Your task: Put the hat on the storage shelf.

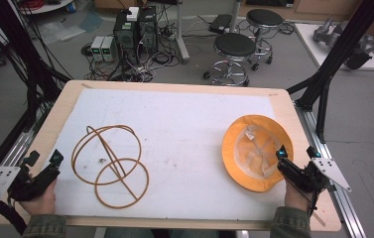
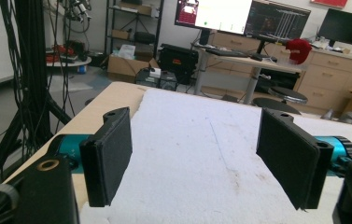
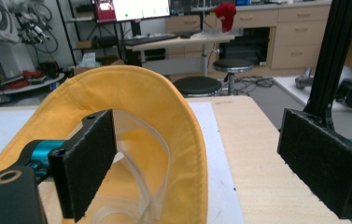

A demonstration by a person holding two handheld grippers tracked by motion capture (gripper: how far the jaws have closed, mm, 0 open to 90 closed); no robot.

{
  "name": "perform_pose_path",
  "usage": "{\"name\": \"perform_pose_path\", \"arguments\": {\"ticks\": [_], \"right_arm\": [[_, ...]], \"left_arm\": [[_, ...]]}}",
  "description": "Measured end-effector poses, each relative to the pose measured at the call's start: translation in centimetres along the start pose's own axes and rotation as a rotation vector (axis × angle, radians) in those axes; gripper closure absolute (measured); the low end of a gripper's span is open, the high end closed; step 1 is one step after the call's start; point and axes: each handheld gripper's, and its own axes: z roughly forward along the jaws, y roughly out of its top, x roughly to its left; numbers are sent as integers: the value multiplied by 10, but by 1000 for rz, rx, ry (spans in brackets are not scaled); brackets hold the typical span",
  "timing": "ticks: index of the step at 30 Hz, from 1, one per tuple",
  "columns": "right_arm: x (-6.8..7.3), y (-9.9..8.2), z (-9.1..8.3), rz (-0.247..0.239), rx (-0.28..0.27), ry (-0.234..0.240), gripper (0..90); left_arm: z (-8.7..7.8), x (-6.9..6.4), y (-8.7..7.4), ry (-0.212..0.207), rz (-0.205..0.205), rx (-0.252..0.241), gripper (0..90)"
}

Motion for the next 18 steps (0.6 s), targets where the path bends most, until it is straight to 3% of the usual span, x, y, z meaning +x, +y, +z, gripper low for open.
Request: {"name": "perform_pose_path", "arguments": {"ticks": [7, 10, 13, 18], "right_arm": [[0, 3, 14, -13, 72, -17, 107], [-1, 1, 25, -17, 163, -5, 116], [0, -1, 31, -23, 220, 18, 175], [4, 1, 32, -30, 228, 58, 393]], "left_arm": [[1, -1, 0, -2, -2, 0, 270], [1, -1, 0, 0, -4, 4, 270], [1, -2, 0, -3, -6, 6, 272], [1, -3, 0, -9, -1, 13, 274]]}}
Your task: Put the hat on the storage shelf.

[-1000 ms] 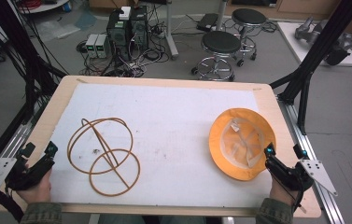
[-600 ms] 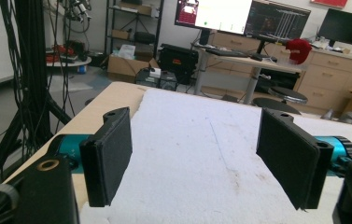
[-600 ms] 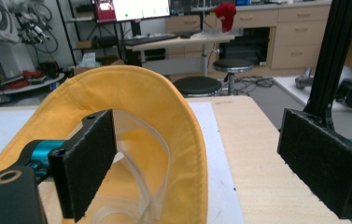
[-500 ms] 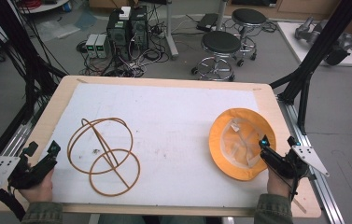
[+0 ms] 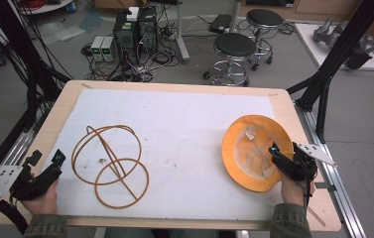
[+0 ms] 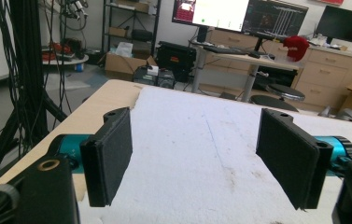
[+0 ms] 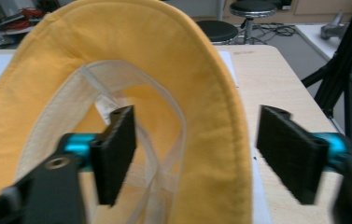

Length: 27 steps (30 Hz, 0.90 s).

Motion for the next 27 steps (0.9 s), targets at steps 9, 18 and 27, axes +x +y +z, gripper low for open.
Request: {"name": "perform_pose_path", "arguments": {"ticks": [9, 18, 27], "right_arm": [[2, 7, -8, 85, 33, -2, 858], [2, 7, -9, 109, 16, 3, 865], [4, 7, -12, 94, -20, -4, 864]], "left_arm": [[0, 0, 0, -2, -4, 1, 281], [0, 1, 0, -8, -5, 2, 281], [0, 0, -1, -12, -8, -5, 281]]}}
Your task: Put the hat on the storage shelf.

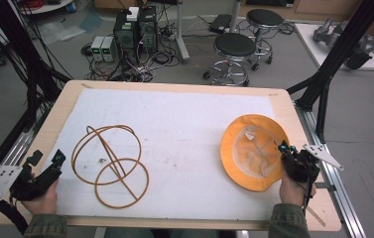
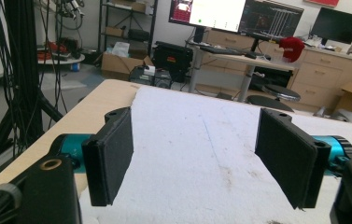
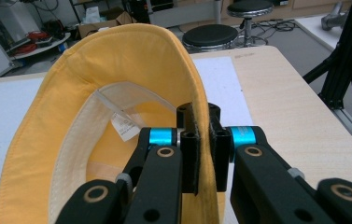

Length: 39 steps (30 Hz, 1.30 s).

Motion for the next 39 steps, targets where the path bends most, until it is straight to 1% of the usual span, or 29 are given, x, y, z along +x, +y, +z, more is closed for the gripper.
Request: {"name": "perform_pose_path", "arguments": {"ticks": [9, 13, 14, 19, 20, 22, 29, 31, 32, 33, 34, 35, 36, 37, 38, 39], "right_arm": [[2, 0, -1, 10, -13, 10, 865], [3, 1, -3, 26, -21, 19, 865], [3, 2, -4, 28, -33, 23, 865], [5, 3, -6, 27, -54, 27, 866], [6, 4, -8, 28, -68, 31, 865], [6, 4, -8, 30, -70, 33, 865], [9, 7, -12, 38, -103, 52, 866], [11, 9, -14, 42, -111, 59, 866], [13, 11, -16, 45, -123, 67, 866], [13, 11, -16, 45, -123, 67, 866], [16, 15, -19, 43, -139, 75, 865], [16, 15, -19, 43, -139, 75, 865], [19, 18, -22, 41, -151, 81, 866], [19, 18, -22, 41, -151, 81, 866], [22, 22, -25, 39, -168, 88, 865], [22, 22, -25, 39, -168, 88, 865]], "left_arm": [[0, 0, 0, -2, 3, 4, 281], [0, 1, 0, -3, 0, 8, 281], [0, 1, 0, -3, 0, 7, 281], [0, 0, 0, -6, 1, 7, 281], [0, 0, 0, -4, 2, 7, 281], [0, 1, 0, -4, 1, 7, 281], [0, 1, 0, -3, 0, 6, 281], [0, 1, 0, -3, -1, 7, 281], [0, 1, 0, -3, 0, 7, 281], [0, 1, 0, -3, 0, 7, 281], [0, 1, -1, -4, 0, 7, 281], [1, 0, -1, -5, -1, 7, 281], [1, 0, -1, -7, 1, 10, 281], [1, 0, -1, -7, 1, 10, 281], [1, 0, -1, -9, -1, 9, 281], [1, 0, -1, -9, -1, 9, 281]]}}
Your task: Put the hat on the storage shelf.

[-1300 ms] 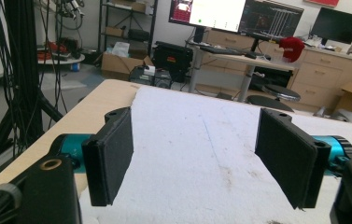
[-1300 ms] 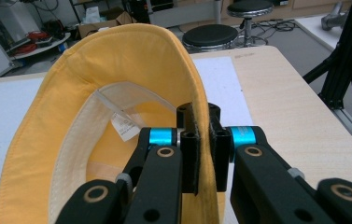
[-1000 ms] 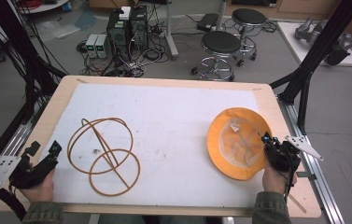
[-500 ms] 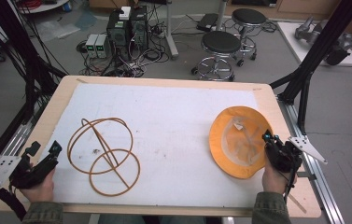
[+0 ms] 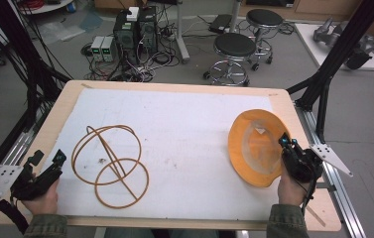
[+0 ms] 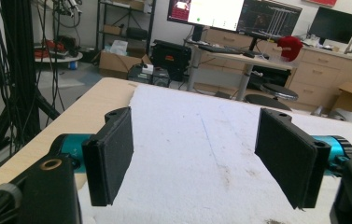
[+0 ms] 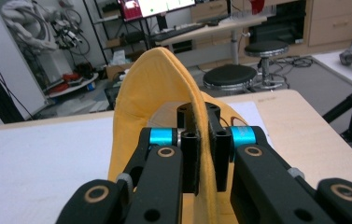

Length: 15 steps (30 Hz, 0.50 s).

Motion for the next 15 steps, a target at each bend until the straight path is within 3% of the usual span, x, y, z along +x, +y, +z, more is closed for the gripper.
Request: {"name": "perform_pose_path", "arguments": {"ticks": [10, 15], "right_arm": [[14, 14, -9, 6, -54, 19, 865], [20, 23, -7, 43, -83, 27, 865]], "left_arm": [[-1, 0, 0, 1, -5, -1, 281], [-3, 1, 1, 5, -8, -6, 281]]}}
